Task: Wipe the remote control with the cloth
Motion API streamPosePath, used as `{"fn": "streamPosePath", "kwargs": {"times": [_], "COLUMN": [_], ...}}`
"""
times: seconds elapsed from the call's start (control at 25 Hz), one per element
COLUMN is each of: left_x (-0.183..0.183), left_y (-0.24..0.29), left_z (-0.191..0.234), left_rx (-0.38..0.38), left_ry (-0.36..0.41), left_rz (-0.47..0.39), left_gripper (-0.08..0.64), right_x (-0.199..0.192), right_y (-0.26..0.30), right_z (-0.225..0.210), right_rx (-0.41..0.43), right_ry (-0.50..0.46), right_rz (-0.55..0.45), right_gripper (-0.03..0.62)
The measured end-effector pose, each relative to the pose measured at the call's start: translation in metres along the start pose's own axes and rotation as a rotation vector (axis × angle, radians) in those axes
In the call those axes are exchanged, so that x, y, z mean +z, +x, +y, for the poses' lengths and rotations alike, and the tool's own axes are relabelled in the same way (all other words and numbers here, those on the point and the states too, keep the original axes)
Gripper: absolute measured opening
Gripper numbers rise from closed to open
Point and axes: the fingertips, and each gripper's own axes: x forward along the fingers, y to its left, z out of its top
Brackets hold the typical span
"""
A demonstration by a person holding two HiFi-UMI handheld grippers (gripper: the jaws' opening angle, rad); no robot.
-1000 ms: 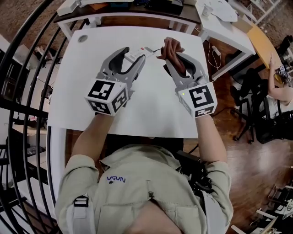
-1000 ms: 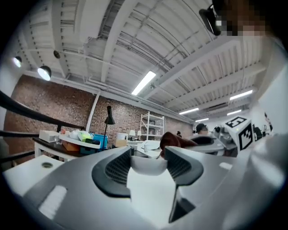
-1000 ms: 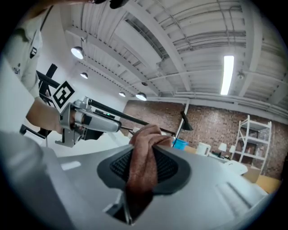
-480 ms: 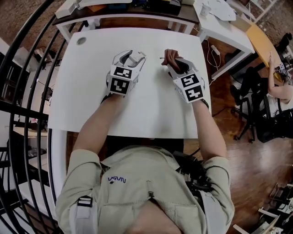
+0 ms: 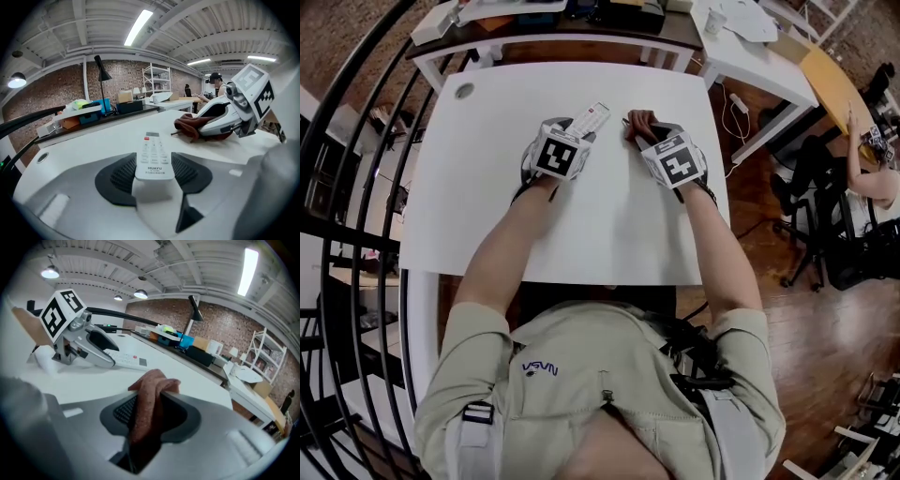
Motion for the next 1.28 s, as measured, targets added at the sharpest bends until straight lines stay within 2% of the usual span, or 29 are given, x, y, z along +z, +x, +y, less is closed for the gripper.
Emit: {"fn": "streamPosePath", "kwargs": {"times": [0.08,0.2,0.28,0.4,0.44,0.52,0.64,0.72,0.8,0.88,1.0,1.16,1.28], "left_x": [-0.005,-0.004,-0.004,0.012,0.022,0.044,0.063,0.069,0.074,0.065,0.036,0.015,0.011], "left_y": [0.001,-0.002,-0.011,-0.052,-0.075,-0.124,-0.184,-0.212,-0.233,-0.244,-0.244,-0.244,-0.243], "left_z": [0.004,0.004,0.004,0.003,-0.002,-0.019,-0.044,-0.059,-0.075,-0.096,-0.121,-0.125,-0.128], "left_rx": [0.007,0.002,0.005,0.06,0.08,0.104,0.122,0.138,0.146,0.143,0.144,0.161,0.158], "left_ry": [-0.01,-0.032,-0.046,-0.044,-0.039,-0.034,-0.026,-0.004,-0.019,-0.04,-0.037,-0.032,-0.03], "left_rz": [0.038,0.003,-0.056,-0.217,-0.295,-0.453,-0.601,-0.652,-0.698,-0.709,-0.659,-0.621,-0.611], "left_gripper": [0.242,0.266,0.279,0.173,0.075,0.005,0.005,0.005,0.005,0.005,0.005,0.005,0.005], "right_x": [-0.002,-0.003,0.005,0.033,0.046,0.07,0.089,0.092,0.09,0.082,0.063,0.045,0.043], "right_y": [0.002,-0.008,-0.028,-0.076,-0.098,-0.148,-0.204,-0.224,-0.236,-0.24,-0.241,-0.251,-0.254], "right_z": [0.002,0.001,-0.005,-0.005,-0.001,0.012,0.039,0.058,0.076,0.094,0.118,0.127,0.133], "right_rx": [0.018,0.011,-0.035,-0.112,-0.134,-0.168,-0.171,-0.155,-0.134,-0.102,-0.062,-0.052,-0.034], "right_ry": [0.017,0.063,0.096,0.129,0.137,0.162,0.18,0.167,0.155,0.154,0.162,0.203,0.198], "right_rz": [0.005,-0.035,-0.111,-0.281,-0.354,-0.496,-0.617,-0.642,-0.645,-0.634,-0.61,-0.629,-0.646], "right_gripper": [0.151,0.229,0.238,0.238,0.214,0.041,0.005,0.005,0.005,0.005,0.003,0.003,0.003]}}
